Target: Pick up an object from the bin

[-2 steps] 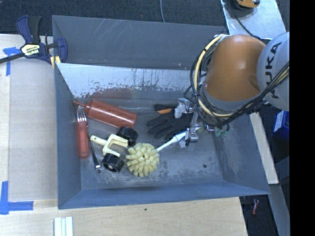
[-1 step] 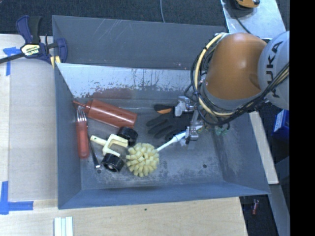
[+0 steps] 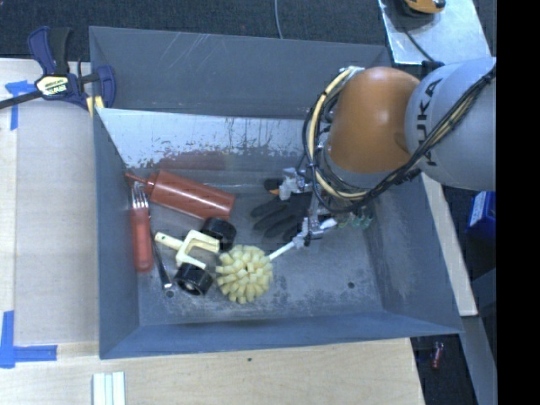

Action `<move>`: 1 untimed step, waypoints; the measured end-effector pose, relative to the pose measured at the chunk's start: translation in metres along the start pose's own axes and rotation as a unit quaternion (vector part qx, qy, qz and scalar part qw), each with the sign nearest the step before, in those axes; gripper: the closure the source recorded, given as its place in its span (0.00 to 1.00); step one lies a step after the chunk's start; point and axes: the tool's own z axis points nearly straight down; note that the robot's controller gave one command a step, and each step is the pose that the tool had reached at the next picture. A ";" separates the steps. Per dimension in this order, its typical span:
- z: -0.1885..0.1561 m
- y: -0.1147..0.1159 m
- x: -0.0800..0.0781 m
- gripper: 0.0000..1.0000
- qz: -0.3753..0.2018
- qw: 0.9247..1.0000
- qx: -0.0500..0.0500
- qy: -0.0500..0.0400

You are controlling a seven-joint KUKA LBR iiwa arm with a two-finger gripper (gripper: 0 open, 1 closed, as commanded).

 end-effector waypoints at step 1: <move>0.007 0.002 -0.041 0.00 -0.061 0.998 0.001 -0.004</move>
Offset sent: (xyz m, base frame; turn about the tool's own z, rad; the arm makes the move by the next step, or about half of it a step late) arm 0.0134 0.0295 -0.0154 -0.4412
